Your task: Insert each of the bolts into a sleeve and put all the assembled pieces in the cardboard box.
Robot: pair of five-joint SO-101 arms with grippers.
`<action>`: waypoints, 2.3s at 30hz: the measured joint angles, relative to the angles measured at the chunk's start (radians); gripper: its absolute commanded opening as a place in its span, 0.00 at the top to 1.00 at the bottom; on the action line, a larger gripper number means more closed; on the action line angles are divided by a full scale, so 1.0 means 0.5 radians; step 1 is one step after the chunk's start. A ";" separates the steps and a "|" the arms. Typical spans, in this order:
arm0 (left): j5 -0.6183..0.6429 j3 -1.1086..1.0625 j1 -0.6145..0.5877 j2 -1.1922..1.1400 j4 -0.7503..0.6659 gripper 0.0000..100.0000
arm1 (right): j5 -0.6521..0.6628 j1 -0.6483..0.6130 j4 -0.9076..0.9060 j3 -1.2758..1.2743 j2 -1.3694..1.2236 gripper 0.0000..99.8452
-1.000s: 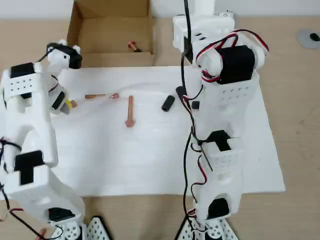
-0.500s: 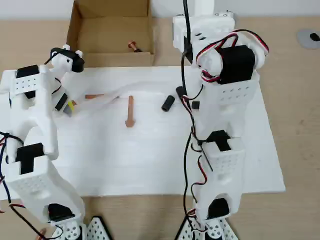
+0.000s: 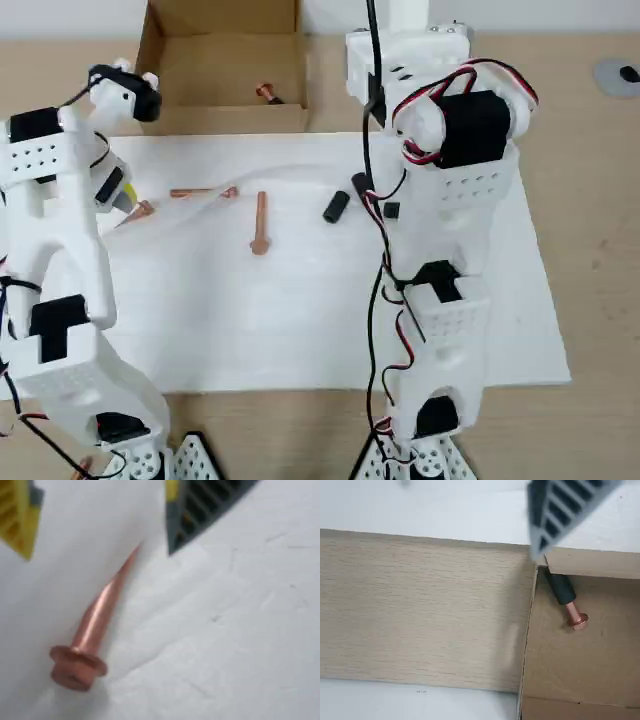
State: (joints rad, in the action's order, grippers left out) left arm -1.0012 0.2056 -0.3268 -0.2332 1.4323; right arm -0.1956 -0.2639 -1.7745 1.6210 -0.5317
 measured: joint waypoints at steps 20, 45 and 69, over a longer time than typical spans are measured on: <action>-0.153 -0.227 0.000 -0.325 -0.322 0.81 | 0.000 0.000 0.000 0.000 0.000 0.59; -0.138 -0.098 0.052 -0.470 -0.209 0.98 | 0.000 0.000 0.000 0.000 0.000 0.59; 0.018 0.301 -0.028 -0.497 -0.110 0.86 | 0.000 0.000 0.000 -0.034 0.000 0.59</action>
State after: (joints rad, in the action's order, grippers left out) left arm -0.9920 0.3560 -0.3406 -0.4818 1.3771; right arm -0.1956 -0.2639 -1.7745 1.6042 -0.5317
